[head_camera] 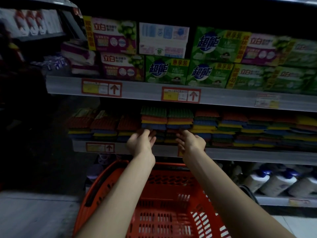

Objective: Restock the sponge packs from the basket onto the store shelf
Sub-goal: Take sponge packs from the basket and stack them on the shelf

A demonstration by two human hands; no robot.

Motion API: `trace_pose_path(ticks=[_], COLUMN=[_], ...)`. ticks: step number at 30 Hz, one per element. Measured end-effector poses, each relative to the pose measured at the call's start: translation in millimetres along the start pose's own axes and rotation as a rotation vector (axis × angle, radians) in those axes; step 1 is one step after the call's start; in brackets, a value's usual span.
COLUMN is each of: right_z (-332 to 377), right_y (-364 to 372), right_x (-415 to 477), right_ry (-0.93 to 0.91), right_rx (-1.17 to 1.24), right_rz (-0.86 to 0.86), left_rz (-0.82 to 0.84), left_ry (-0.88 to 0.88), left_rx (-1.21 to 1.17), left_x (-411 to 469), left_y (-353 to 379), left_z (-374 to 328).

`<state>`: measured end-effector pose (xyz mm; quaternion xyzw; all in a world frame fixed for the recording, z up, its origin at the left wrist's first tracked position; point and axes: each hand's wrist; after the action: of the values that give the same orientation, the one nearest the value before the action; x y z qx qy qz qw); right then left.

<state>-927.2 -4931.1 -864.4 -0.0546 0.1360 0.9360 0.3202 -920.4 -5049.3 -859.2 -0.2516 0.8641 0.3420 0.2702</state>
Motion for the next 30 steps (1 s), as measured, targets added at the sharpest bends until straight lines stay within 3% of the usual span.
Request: trace_pose_path(ticks=[30], right_z=[12], right_y=[-20], right_x=[-3], right_ry=[-0.039], right_rx=[-0.046], right_rz=[0.050], left_rz=[0.001], left_ry=[0.035], left_rx=[0.070], left_x=[4], left_y=[0], left_z=[3])
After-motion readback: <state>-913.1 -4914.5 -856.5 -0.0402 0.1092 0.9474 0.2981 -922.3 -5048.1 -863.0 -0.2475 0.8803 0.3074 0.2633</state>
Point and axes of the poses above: each hand's wrist, its own x-axis towards the middle knuckle, its own y-axis out of the palm, z = x × y, and after that the axes turned 14 degrees about -y, right-handed
